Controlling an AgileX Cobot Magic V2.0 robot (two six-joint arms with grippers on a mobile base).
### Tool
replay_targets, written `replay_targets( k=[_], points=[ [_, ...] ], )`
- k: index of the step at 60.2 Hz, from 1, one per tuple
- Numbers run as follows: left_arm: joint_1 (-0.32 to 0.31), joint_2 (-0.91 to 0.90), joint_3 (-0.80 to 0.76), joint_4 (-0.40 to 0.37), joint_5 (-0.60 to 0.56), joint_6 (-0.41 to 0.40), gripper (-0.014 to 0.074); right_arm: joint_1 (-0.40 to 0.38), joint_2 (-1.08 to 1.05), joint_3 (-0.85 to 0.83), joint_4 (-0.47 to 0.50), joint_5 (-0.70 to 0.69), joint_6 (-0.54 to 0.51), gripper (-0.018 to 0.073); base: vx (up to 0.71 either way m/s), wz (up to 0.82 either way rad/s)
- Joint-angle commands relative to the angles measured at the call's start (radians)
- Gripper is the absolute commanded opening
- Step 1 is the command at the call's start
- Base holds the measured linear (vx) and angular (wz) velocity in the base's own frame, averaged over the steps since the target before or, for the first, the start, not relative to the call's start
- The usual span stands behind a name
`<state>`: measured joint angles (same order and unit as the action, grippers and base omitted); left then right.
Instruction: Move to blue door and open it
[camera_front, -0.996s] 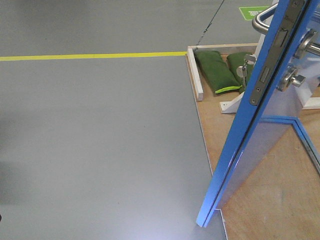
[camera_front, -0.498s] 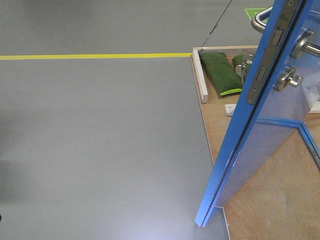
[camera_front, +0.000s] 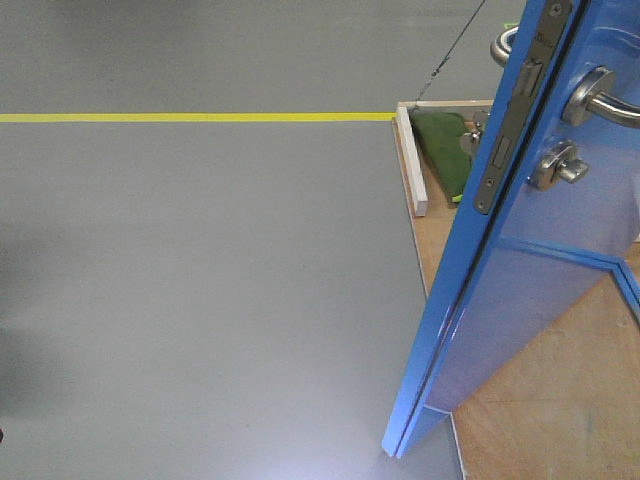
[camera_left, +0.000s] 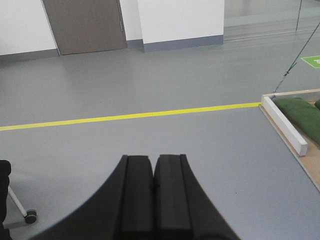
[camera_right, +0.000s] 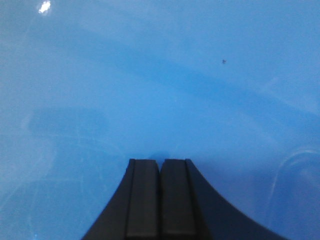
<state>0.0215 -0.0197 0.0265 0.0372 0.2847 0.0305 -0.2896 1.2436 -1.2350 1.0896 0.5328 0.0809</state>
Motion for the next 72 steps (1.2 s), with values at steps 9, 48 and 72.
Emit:
replay_targets(
  k=[9,48,72],
  points=[
    [-0.006,-0.007,0.006,-0.008,-0.084,-0.002,0.007,0.007,-0.014,-0.03,0.042,-0.02,-0.015,0.0002,0.13,0.06],
    [-0.006,-0.007,0.006,-0.008,-0.084,-0.002,0.007,0.007,-0.014,-0.03,0.042,-0.02,-0.015,0.0002,0.13,0.08],
    [-0.006,-0.007,0.006,-0.008,-0.084,-0.002,0.007,0.007,-0.013,-0.03,0.042,-0.02,-0.015,0.0002,0.13,0.04]
  ],
)
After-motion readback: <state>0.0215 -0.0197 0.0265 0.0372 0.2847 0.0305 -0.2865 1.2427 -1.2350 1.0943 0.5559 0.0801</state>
